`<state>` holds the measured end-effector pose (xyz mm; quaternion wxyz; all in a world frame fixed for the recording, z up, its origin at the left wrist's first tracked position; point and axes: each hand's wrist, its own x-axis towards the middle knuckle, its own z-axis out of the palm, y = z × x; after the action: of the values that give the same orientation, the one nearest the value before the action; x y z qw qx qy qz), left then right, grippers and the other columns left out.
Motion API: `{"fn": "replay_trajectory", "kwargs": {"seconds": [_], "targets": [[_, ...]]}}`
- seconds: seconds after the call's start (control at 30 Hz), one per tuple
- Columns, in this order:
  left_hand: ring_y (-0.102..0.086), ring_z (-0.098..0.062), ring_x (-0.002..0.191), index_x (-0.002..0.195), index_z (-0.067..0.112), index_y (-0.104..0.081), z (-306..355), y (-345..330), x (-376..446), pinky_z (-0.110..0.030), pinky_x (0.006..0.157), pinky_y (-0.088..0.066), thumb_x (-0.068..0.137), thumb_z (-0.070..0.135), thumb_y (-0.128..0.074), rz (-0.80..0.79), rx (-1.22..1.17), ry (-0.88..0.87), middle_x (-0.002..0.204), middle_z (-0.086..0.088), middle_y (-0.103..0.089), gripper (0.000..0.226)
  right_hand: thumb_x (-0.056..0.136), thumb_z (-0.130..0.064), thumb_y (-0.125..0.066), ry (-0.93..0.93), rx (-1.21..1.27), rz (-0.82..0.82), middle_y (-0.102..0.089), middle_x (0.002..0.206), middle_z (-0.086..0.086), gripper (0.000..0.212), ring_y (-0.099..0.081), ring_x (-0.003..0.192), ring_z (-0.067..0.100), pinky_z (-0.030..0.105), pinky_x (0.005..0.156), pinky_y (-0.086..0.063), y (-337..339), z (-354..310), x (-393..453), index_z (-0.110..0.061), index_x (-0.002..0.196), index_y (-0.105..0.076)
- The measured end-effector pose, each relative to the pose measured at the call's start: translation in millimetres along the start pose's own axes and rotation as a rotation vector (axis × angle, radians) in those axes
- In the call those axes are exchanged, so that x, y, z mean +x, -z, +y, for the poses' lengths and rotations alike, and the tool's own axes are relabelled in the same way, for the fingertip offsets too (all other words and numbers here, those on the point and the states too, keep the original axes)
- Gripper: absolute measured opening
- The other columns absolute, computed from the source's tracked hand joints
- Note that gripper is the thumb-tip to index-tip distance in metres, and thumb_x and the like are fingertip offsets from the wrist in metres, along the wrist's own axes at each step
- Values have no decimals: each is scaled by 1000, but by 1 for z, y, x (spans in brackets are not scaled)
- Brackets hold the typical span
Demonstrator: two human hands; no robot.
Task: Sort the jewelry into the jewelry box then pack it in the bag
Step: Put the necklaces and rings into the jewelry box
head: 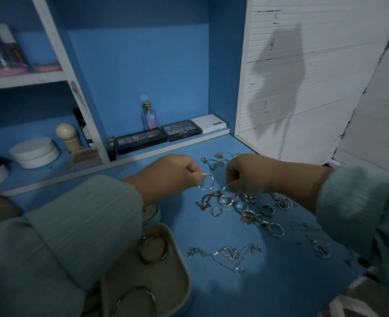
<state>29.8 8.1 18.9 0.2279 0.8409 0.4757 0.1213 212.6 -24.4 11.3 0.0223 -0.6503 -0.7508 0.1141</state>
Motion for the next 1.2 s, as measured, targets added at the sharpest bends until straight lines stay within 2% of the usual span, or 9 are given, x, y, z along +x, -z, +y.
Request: {"fn": "replay_trajectory", "kwargs": {"seconds": [0.1, 0.3, 0.43, 0.6, 0.73, 0.83, 0.97, 1.13, 1.2], "targets": [[-62, -10, 84, 80, 24, -65, 2, 2, -4, -18, 69, -45, 86, 26, -59, 30, -101, 73, 84, 10, -67, 9, 88, -16, -54, 13, 90, 185, -63, 98, 2, 10, -56, 86, 16, 30, 79, -48, 2, 3, -2, -12, 91, -62], [-59, -13, 78, 85, 18, -69, 9, 8, -21, -20, 61, -42, 86, 28, -57, 103, -128, 183, 95, -2, -70, 15, 88, -17, -59, 52, 364, 387, -57, 73, -10, 9, -49, 59, -2, 3, 55, -37, 12, -10, -22, -18, 78, -59], [-59, -12, 82, 83, 19, -68, 14, 15, -41, -16, 59, -40, 87, 29, -59, 113, -172, 191, 97, -1, -69, 13, 85, -18, -64, 106, 482, 343, -55, 63, -15, 17, -49, 51, -11, 2, 52, -37, 19, -38, -43, -24, 70, -58], [-47, -8, 60, 79, 21, -69, 21, 22, -79, -10, 44, -36, 87, 28, -57, 137, -221, 197, 77, 3, -62, 16, 82, -16, -67, 153, 511, 251, -61, 61, -12, 14, -54, 54, 0, 16, 57, -47, 18, -73, -61, -24, 71, -62], [-48, -4, 64, 71, 24, -68, 19, 28, -112, -15, 57, -38, 88, 26, -56, 100, -227, 245, 74, 14, -60, 20, 80, -14, -68, 200, 489, 266, -64, 64, -8, 19, -61, 60, 11, 22, 60, -51, 10, -96, -74, -26, 69, -58], [-48, -3, 70, 82, 23, -72, 15, 27, -133, -15, 63, -38, 90, 30, -53, 40, -156, 267, 80, 13, -59, 22, 81, -16, -67, 266, 362, 256, -58, 68, -12, 10, -57, 66, 7, 13, 61, -44, 0, -111, -82, -23, 79, -60], [-51, -2, 73, 79, 26, -73, 4, 20, -153, -17, 64, -38, 86, 40, -58, 33, -141, 337, 84, 13, -64, 21, 80, -19, -67, 334, 241, 248, -54, 66, -17, 3, -53, 63, 1, 20, 68, -46, -13, -125, -87, -22, 81, -67], [-48, 3, 76, 102, 35, -66, -1, 11, -163, -17, 63, -37, 91, 48, -49, -99, 34, 302, 81, 17, -55, 25, 79, -23, -65, 298, 134, 140, -56, 68, -15, 6, -53, 69, 5, 19, 65, -44, -24, -131, -89, -29, 79, -65], [-52, -7, 90, 100, 39, -64, -3, 10, -163, -27, 80, -43, 90, 52, -44, -131, 166, 287, 90, 14, -57, 25, 80, -24, -64, 303, 89, 108, -61, 77, -13, 7, -54, 77, 6, 21, 70, -45, -26, -131, -90, -29, 83, -67]]}}
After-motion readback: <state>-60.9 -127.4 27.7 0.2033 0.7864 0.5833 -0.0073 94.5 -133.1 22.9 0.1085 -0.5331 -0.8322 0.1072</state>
